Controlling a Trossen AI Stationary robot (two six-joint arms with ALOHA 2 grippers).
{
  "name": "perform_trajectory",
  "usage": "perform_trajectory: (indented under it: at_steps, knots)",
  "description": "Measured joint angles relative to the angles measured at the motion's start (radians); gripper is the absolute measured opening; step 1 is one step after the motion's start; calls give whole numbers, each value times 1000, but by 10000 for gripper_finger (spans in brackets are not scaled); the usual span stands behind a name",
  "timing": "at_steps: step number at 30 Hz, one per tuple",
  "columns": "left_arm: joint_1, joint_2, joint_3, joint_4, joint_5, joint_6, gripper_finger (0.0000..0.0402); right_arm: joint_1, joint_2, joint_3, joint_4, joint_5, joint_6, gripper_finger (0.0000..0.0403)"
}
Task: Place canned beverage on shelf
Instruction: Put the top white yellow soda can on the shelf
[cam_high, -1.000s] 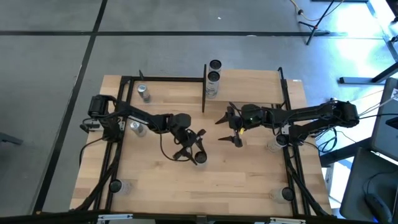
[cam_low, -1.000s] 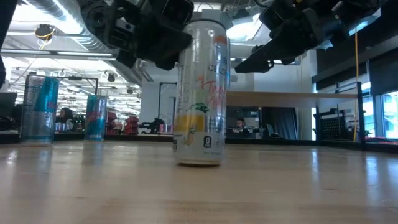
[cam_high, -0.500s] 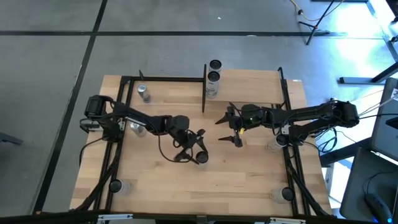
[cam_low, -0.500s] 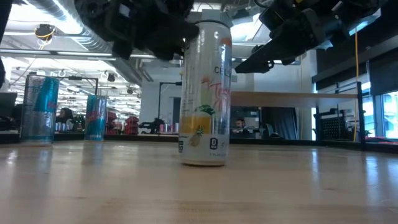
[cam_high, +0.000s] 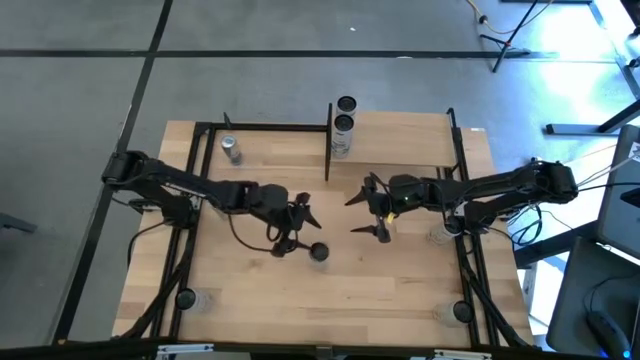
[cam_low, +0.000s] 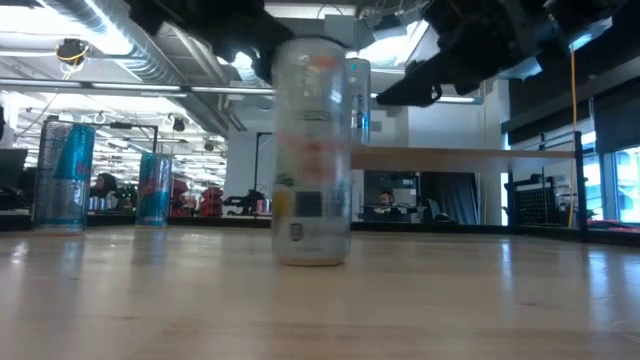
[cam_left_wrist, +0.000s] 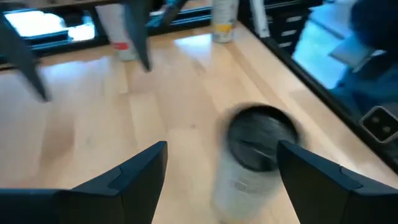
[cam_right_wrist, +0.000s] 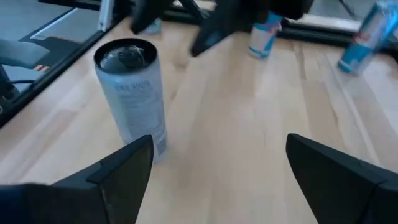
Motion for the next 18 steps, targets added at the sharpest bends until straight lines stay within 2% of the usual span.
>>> perform_trajectory:
  at_steps: [4, 9, 15, 18]
  knots:
    - [-57, -23, 0, -85, -116, -26, 286, 43, 0, 0, 39, 7, -2, 351]
    - [-115, -26, -33, -85, -207, -76, 286, 89, 21, 0, 124, 8, -2, 351]
    - [-154, -49, -88, -60, -221, -108, 286, 129, 113, 0, 300, 10, 0, 351]
    - [-159, -78, -95, -44, -224, -92, 286, 126, 149, 24, 325, 34, 2, 351]
